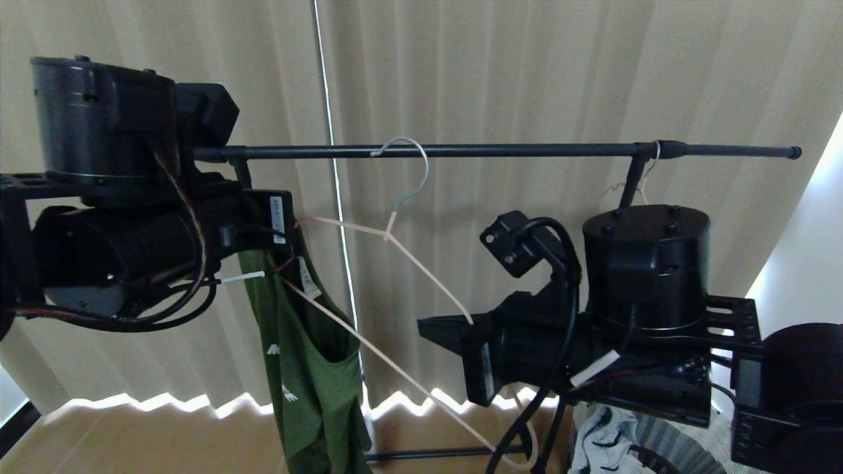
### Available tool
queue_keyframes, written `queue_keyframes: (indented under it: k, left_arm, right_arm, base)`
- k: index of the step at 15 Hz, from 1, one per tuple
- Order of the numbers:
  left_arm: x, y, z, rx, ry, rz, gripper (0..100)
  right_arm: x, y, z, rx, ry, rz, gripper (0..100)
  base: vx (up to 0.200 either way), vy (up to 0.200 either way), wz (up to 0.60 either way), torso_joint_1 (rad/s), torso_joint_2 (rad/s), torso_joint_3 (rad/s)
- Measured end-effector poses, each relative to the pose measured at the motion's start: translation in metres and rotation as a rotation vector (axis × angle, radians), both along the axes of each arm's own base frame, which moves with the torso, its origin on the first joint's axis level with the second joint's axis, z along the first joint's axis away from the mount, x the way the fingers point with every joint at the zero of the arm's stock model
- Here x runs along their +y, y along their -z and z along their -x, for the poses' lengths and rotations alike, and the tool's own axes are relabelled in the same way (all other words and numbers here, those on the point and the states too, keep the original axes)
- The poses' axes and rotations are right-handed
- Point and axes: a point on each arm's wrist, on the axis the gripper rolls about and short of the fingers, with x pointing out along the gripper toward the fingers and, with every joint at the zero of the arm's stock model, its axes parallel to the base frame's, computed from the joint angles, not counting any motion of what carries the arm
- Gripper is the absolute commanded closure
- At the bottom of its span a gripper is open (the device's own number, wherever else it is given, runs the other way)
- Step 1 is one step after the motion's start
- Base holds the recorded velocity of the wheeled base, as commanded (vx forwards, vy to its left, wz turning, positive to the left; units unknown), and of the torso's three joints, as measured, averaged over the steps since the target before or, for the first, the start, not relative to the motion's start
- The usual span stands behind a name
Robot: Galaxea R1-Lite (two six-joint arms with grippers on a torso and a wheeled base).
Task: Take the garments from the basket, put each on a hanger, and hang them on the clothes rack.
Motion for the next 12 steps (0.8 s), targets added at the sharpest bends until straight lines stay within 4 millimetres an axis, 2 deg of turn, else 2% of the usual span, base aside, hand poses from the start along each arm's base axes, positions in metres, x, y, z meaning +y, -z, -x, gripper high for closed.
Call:
queue_keyframes:
  k: [4, 7, 12]
  left_arm:
    - [-0.012, -0.010, 0.023, -0.031, 0.086, 0.031, 100]
    - [-0.017, -0.013, 0.031, -0.042, 0.124, 0.040, 100]
    - [-0.041, -0.014, 0.053, -0.036, 0.261, 0.076, 100]
  right_arm:
    - [0.016, 0.011, -0.014, -0.006, 0.037, -0.003, 100]
    - [0.022, 0.018, -0.019, 0.008, 0.040, 0.004, 100]
    - [0.028, 0.020, -0.024, 0.016, 0.044, -0.001, 100]
  base:
    - [0.000, 0.000, 0.00, 0.000, 0.00, 0.000]
    - [0.000, 0.000, 0.00, 0.000, 0.00, 0.000]
    - [0.000, 0.000, 0.00, 0.000, 0.00, 0.000]
